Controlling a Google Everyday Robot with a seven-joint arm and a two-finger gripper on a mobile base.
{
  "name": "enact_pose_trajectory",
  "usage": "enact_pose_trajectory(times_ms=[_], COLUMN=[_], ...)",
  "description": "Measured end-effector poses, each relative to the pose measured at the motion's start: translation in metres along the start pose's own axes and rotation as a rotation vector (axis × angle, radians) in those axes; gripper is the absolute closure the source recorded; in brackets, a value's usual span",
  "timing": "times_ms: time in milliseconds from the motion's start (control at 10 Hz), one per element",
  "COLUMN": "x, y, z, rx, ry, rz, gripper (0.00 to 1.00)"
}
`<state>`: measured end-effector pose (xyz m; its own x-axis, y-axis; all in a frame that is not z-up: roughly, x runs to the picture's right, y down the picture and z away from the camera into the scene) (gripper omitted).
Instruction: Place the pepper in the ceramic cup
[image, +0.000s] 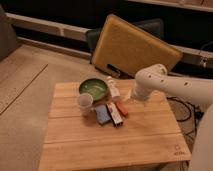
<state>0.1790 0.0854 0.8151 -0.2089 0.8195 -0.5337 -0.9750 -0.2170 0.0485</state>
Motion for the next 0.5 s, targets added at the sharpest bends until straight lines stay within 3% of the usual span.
enact_pose_trajectory(times_ms=[200,500], x=[-0.012,-0.024], y=[-0.009,0.01], z=[0.018,0.047], rx=[0.014,-0.009], ry=[0.053,0.123], rz=[0.014,-0.014], gripper=[0.35,0.35])
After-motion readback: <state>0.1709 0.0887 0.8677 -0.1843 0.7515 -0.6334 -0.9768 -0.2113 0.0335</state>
